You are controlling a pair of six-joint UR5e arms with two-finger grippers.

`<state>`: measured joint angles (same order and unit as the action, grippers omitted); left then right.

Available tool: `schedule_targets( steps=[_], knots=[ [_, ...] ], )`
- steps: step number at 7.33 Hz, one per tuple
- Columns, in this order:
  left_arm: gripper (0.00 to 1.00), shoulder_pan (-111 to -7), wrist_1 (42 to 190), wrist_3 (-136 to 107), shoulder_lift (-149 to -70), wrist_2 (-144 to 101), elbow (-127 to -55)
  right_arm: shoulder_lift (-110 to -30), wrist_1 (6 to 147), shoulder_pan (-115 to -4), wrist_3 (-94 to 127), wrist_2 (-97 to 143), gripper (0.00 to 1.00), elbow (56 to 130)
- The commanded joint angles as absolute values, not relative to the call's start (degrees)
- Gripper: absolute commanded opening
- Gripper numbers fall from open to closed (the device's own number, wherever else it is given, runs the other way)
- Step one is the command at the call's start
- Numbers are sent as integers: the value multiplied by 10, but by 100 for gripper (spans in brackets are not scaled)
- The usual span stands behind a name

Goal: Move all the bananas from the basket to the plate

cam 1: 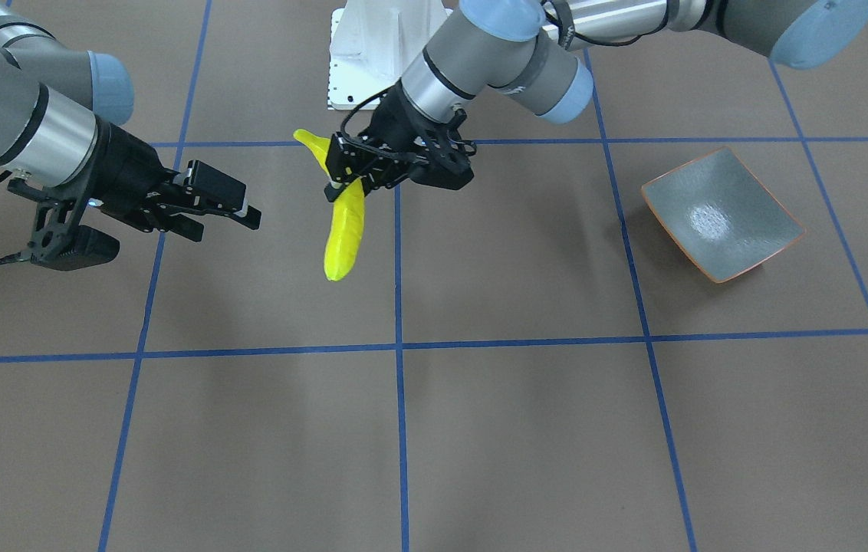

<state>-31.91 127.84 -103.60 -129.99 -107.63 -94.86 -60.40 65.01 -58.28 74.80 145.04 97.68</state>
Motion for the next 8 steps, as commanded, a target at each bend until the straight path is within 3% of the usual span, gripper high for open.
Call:
schedule_targets(
  steps=[1, 5, 8],
  knots=[
    [0, -372, 1242, -1030, -1157, -1077, -1053, -610, 653, -605, 747, 1424, 100, 972],
    [0, -433, 1223, -1030, -925, -1072, -1148, -620, 652, -617, 736, 1392, 100, 949],
    [0, -469, 1225, -990, -846, -1071, -1151, -619, 652, -616, 735, 1387, 100, 942]
  ],
)
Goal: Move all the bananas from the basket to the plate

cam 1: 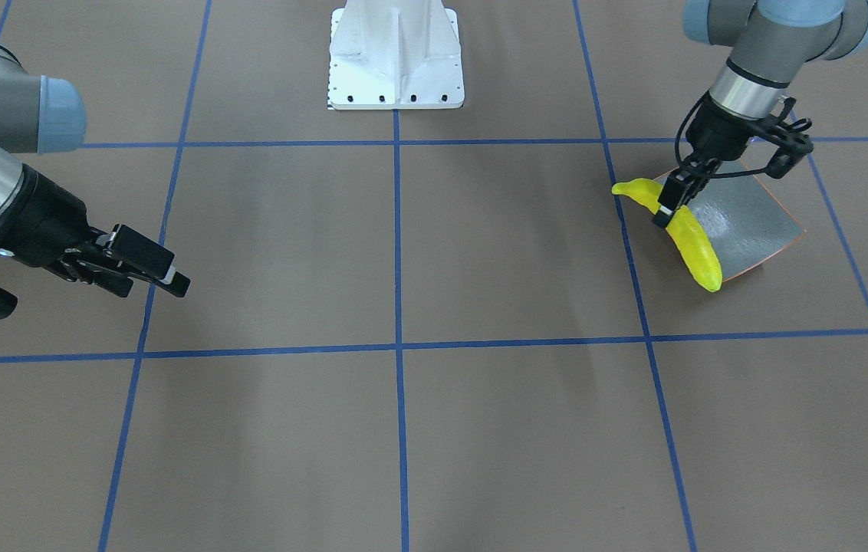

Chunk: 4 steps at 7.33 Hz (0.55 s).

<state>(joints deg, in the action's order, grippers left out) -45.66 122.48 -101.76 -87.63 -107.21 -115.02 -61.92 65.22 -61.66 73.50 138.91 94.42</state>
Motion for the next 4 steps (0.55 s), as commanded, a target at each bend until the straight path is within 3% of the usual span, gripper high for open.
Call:
schedule_targets(
  steps=[1, 4],
  knots=[
    [0, -469, 1227, -989, -828, -1071, -1147, -619, 652, -615, 734, 1385, 100, 938],
    [0, -468, 1231, -949, -826, -1071, -1104, -618, 652, -615, 715, 1383, 100, 931]
  ],
)
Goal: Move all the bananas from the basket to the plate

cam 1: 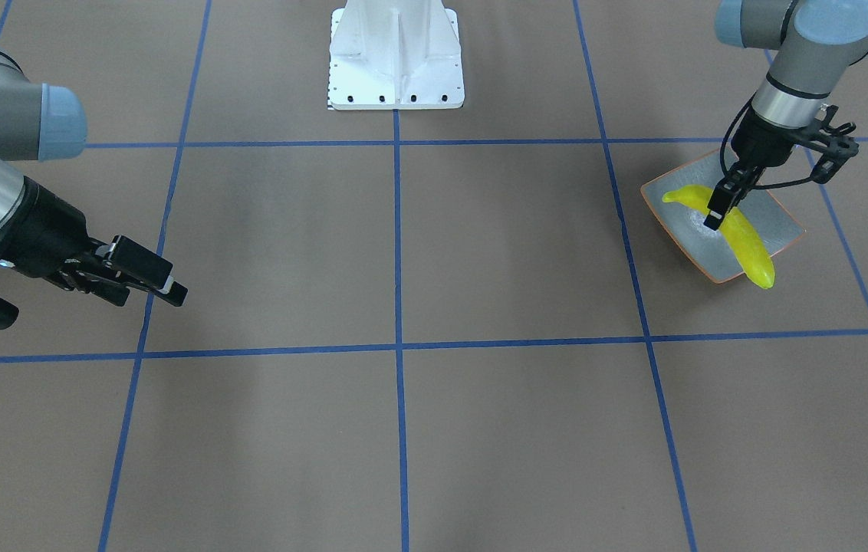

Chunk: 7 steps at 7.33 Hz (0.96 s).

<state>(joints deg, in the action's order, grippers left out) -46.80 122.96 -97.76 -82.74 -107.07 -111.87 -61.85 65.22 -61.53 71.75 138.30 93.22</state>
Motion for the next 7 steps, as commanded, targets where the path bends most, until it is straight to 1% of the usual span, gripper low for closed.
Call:
schedule_targets(
  steps=[1, 3, 6, 7],
  knots=[
    [0, -468, 1232, -930, -825, -1073, -1098, -618, 652, -615, 715, 1383, 100, 932],
    [0, -464, 1232, -929, -821, -1077, -1094, -618, 651, -615, 715, 1383, 100, 932],
    [0, -463, 1232, -933, -795, -1112, -1100, -618, 651, -615, 715, 1383, 100, 933],
    [18, -462, 1232, -935, -794, -1123, -1102, -619, 651, -615, 715, 1384, 100, 934]
  ],
)
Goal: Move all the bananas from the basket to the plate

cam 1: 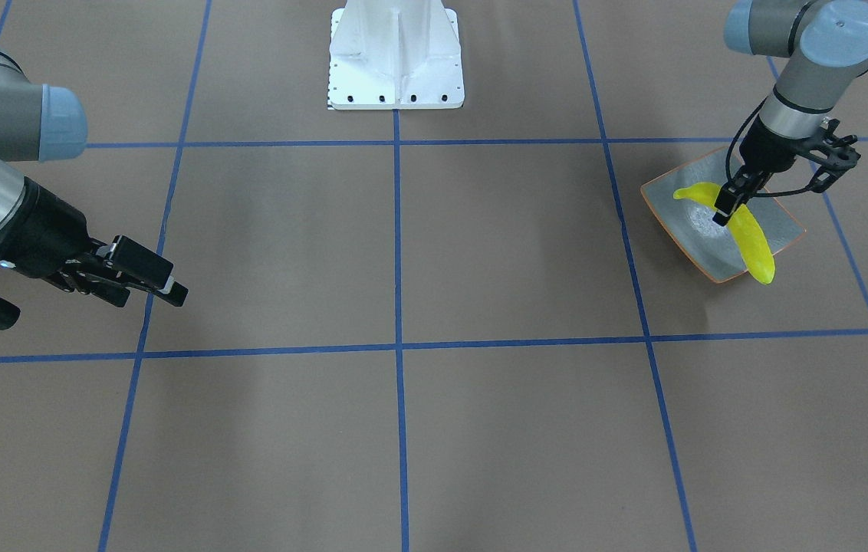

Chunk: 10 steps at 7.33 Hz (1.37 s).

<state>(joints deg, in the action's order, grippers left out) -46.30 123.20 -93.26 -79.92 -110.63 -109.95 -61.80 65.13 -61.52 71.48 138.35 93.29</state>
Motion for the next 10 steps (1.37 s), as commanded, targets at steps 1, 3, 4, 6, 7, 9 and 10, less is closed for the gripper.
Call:
schedule_targets(
  steps=[1, 3, 4, 6, 7, 9, 10],
  knots=[
    [97, -461, 1232, -937, -794, -1127, -1102, -619, 651, -615, 715, 1383, 100, 934],
    [100, -464, 1232, -938, -792, -1127, -1105, -619, 651, -615, 715, 1383, 100, 933],
    [100, -468, 1232, -937, -792, -1128, -1115, -619, 651, -616, 714, 1383, 100, 933],
    [100, -513, 1226, -918, -804, -1152, -1142, -635, 656, -634, 667, 1384, 100, 928],
    [100, -568, 1223, -849, -822, -1188, -1136, -645, 668, -649, 618, 1384, 100, 920],
    [100, -642, 1218, -720, -849, -1193, -1090, -666, 735, -687, 481, 1371, 100, 918],
    [100, -662, 1184, -660, -882, -1193, -1062, -676, 791, -708, 389, 1354, 100, 918]
  ],
)
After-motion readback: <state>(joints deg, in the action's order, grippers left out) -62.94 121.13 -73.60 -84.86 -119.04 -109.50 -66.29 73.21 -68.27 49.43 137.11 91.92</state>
